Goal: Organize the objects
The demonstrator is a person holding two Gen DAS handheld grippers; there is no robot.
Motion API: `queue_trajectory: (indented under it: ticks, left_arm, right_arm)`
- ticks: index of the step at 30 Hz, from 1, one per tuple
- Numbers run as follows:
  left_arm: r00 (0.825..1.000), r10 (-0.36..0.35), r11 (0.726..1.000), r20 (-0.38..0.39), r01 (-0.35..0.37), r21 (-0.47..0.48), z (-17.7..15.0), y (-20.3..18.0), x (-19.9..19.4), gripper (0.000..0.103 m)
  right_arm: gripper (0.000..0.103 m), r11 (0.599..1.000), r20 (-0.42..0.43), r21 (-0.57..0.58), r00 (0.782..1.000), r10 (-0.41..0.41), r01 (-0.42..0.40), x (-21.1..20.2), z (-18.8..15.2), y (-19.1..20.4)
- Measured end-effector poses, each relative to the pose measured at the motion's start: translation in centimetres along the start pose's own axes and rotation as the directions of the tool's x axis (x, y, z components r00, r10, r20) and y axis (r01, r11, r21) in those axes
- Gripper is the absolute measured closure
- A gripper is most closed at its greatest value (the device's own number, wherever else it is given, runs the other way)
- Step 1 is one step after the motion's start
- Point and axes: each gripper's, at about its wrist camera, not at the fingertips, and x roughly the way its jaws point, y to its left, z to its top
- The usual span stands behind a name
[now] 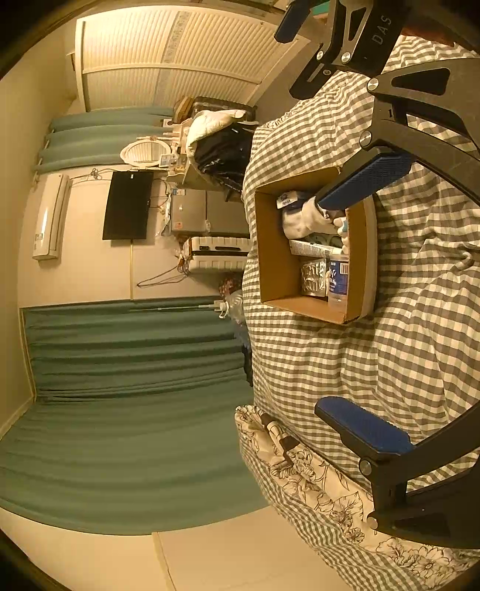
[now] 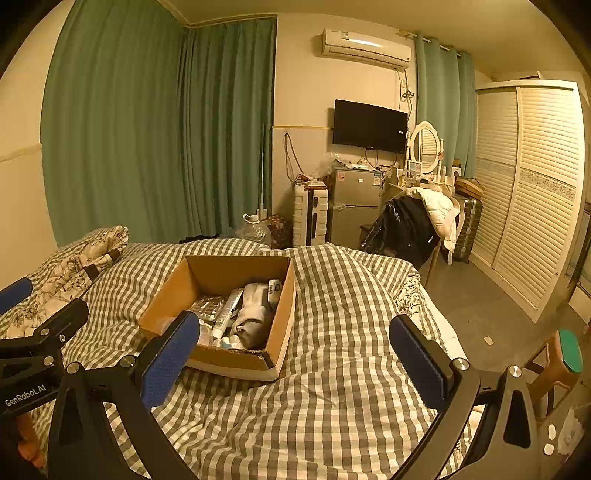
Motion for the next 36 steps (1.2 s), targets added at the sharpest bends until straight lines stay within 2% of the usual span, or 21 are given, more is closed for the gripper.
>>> queue_trajectory:
  ticks: [36]
  left_arm:
    - [1.000, 0.009, 1.000, 0.004, -0.009, 0.004, -0.39, -0.29, -0.24, 0.000]
  right_arm:
    - [0.000, 1.000, -0.010, -0.002, 1.000, 0.002, -0.002, -0.01, -0.36, 0.51]
